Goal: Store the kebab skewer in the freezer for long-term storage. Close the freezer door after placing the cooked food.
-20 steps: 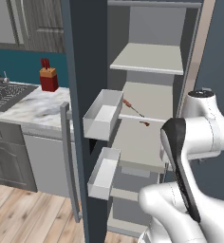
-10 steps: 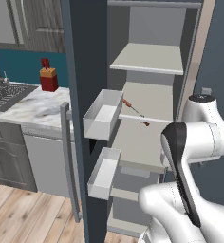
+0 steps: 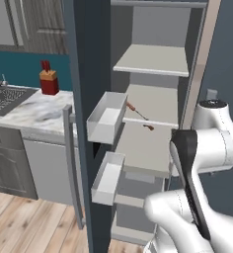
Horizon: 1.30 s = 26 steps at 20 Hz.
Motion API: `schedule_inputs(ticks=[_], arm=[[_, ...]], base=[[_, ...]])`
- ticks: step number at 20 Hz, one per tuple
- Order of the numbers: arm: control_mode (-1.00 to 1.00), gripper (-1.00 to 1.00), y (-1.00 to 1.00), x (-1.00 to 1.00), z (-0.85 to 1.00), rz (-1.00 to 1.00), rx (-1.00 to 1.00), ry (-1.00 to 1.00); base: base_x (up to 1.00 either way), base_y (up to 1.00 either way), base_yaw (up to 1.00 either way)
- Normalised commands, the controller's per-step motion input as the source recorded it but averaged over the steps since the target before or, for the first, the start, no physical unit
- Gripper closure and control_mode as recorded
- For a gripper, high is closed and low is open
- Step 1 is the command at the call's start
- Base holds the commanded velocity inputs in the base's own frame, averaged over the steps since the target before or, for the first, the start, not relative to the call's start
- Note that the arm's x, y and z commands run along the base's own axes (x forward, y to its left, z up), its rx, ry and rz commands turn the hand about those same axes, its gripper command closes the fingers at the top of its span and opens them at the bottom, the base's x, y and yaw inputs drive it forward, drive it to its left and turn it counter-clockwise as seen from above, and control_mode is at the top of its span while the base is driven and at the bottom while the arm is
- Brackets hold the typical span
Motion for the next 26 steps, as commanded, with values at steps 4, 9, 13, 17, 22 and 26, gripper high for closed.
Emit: schedule_inputs(ticks=[4, 9, 13, 17, 22, 26], arm=[[1.0, -1.0, 0.0, 0.0, 0.0, 0.0, 0.0, 0.0], [1.0, -1.0, 0.0, 0.0, 0.0, 0.0, 0.0, 0.0], [1.0, -1.0, 0.0, 0.0, 0.0, 0.0, 0.0, 0.0], [1.0, -1.0, 0.0, 0.0, 0.0, 0.0, 0.0, 0.0], [1.0, -1.0, 0.0, 0.0, 0.0, 0.0, 0.0, 0.0], [1.0, -1.0, 0.0, 0.0, 0.0, 0.0, 0.0, 0.0]], base=[[-0.66, 0.06, -0.3], [-0.49, 0.36, -0.43], [-0.48, 0.59, -0.41], [-0.6, 0.64, -0.39], [-0.52, 0.67, -0.3], [-0.36, 0.49, -0.25]])
